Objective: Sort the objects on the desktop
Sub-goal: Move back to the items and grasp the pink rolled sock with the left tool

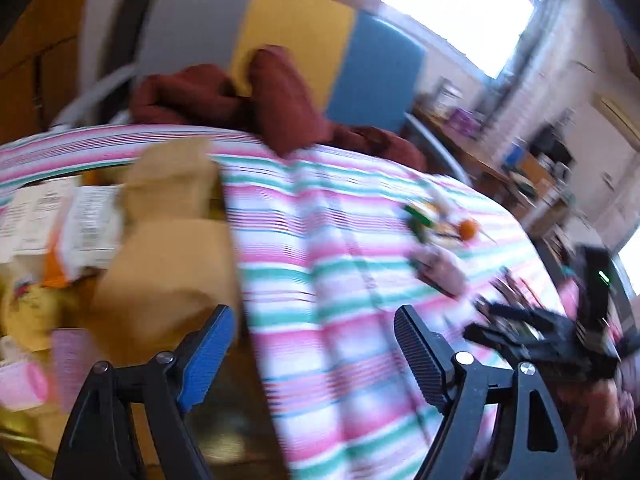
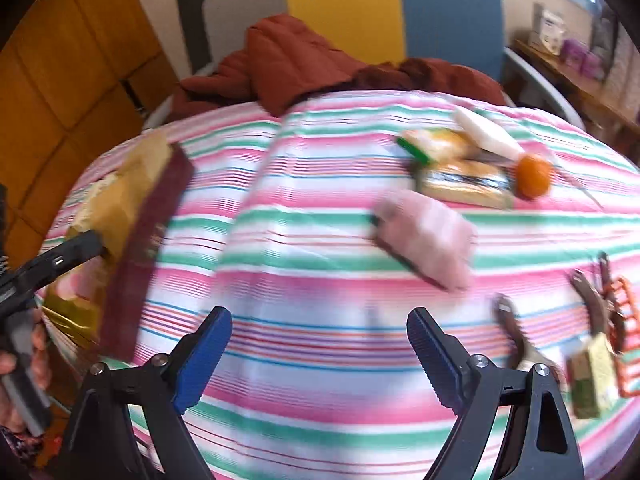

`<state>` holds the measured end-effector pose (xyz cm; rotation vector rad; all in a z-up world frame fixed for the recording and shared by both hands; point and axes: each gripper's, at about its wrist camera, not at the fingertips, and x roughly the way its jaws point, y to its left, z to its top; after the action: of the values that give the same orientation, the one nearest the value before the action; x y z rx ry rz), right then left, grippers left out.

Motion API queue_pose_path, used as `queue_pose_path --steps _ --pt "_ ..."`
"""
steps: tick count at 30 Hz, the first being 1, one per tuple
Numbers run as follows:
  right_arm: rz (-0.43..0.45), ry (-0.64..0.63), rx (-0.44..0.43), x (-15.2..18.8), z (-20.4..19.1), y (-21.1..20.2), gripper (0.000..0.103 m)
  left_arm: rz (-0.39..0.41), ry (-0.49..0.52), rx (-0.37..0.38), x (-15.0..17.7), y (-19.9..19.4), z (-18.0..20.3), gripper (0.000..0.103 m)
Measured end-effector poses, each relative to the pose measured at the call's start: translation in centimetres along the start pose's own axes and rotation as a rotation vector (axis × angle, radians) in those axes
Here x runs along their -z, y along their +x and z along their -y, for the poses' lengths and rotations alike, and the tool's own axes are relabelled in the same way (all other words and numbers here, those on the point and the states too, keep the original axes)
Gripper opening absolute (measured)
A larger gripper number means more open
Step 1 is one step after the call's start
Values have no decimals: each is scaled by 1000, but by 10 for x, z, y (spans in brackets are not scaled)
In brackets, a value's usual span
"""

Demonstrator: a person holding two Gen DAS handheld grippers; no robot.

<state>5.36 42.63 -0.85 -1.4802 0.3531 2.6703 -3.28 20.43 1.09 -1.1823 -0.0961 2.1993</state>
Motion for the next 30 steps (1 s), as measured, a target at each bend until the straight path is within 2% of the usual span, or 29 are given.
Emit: queue_pose_path --steps 5,8,9,12,15,17,20,30 --pt "59 -8 141 4 52 -12 90 -29 123 18 12 8 43 83" --pt "72 54 199 -2 87 -19 90 -55 157 38 21 11 59 83" --pt "78 101 194 -5 98 -22 90 -64 163 38 23 14 63 83" --pt "108 244 98 -9 125 -29 87 -97 171 34 30 27 70 83" --pt "65 256 55 -12 125 -16 68 -122 172 36 37 39 74 83" --pt "23 228 58 -14 119 0 61 -140 179 32 42 44 76 83" --pt "7 192 63 -21 114 12 61 -155 192 33 49 47 79 83" --pt "-4 174 -27 -43 116 47 64 -170 167 18 55 53 73 83"
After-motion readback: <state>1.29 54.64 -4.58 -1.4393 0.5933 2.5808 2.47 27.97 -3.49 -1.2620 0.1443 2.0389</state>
